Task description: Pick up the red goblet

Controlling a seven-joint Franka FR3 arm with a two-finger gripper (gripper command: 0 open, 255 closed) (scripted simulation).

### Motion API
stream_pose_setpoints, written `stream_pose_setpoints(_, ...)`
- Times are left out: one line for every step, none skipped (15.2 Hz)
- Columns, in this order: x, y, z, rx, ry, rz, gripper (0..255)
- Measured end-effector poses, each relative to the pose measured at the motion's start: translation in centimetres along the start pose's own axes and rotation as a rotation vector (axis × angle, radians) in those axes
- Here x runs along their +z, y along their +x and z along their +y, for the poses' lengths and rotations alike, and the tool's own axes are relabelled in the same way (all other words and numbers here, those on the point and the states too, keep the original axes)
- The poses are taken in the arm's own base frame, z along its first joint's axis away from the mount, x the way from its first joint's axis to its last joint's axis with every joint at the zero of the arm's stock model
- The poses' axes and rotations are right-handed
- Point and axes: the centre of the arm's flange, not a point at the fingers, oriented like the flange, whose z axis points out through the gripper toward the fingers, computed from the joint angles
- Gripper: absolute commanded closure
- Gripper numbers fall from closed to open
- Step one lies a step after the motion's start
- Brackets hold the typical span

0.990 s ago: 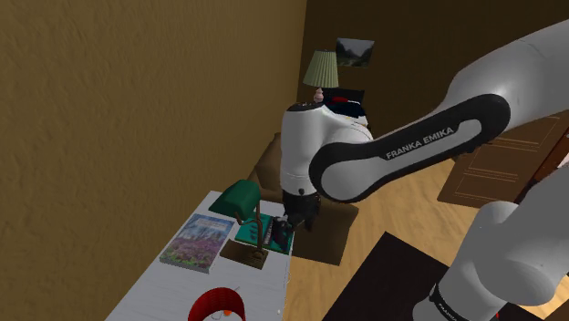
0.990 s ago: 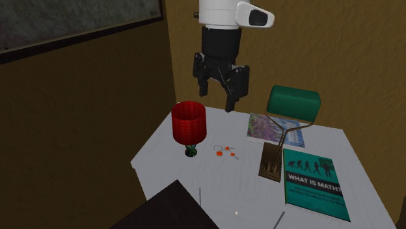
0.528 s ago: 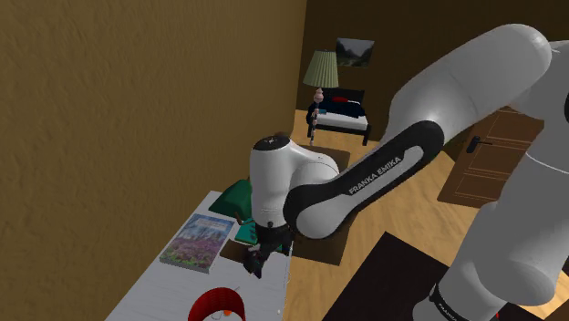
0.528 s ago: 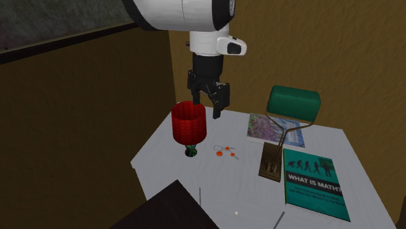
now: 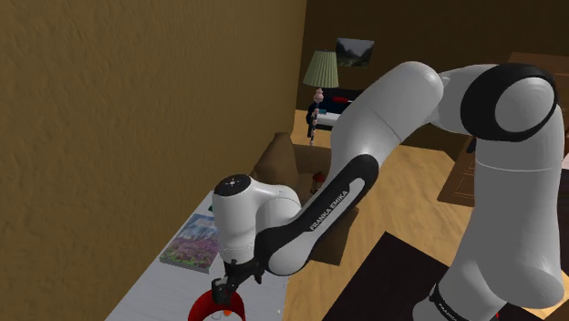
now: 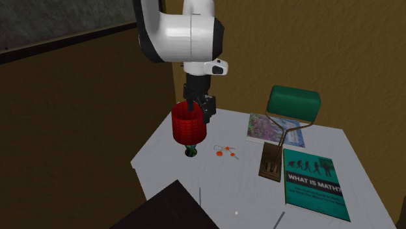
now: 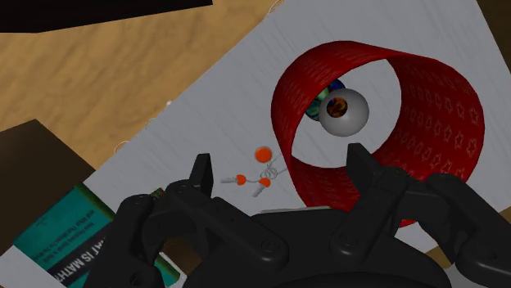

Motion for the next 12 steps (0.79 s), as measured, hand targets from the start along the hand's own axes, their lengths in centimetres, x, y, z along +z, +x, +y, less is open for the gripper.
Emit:
stream_pose_setpoints(0.6, 0.3, -0.6, 0.001, -0.001, 0.0, 0)
stream_pose_setpoints(1.1, 0.3, -0.7, 0.002, -0.001, 0.001, 0)
stream_pose_setpoints(1.6, 0.3, -0.8, 0.002, -0.001, 0.001, 0)
stream_pose_setpoints(2.1, 0.3, -0.8, 0.002, -0.001, 0.001, 0)
stream_pose_setpoints(2.7, 0.4, -0.9, 0.002, -0.001, 0.001, 0)
stream_pose_setpoints(3.1, 0.5, -0.9, 0.002, -0.001, 0.002, 0)
stream_pose_setpoints(3.6, 0.4, -1.0, 0.002, -0.001, 0.002, 0)
stream_pose_setpoints(4.1, 0.5, -1.0, 0.002, -0.001, 0.001, 0)
stream_pose_setpoints(4.3, 0.4, -0.9, 0.002, -0.001, 0.001, 255)
stream_pose_setpoints(4.5, 0.4, -0.9, 0.002, -0.001, 0.002, 255)
stream_pose_setpoints(4.5, 0.4, -0.9, 0.002, -0.001, 0.002, 255)
stream_pose_setpoints(4.6, 0.4, -0.9, 0.002, -0.001, 0.002, 255)
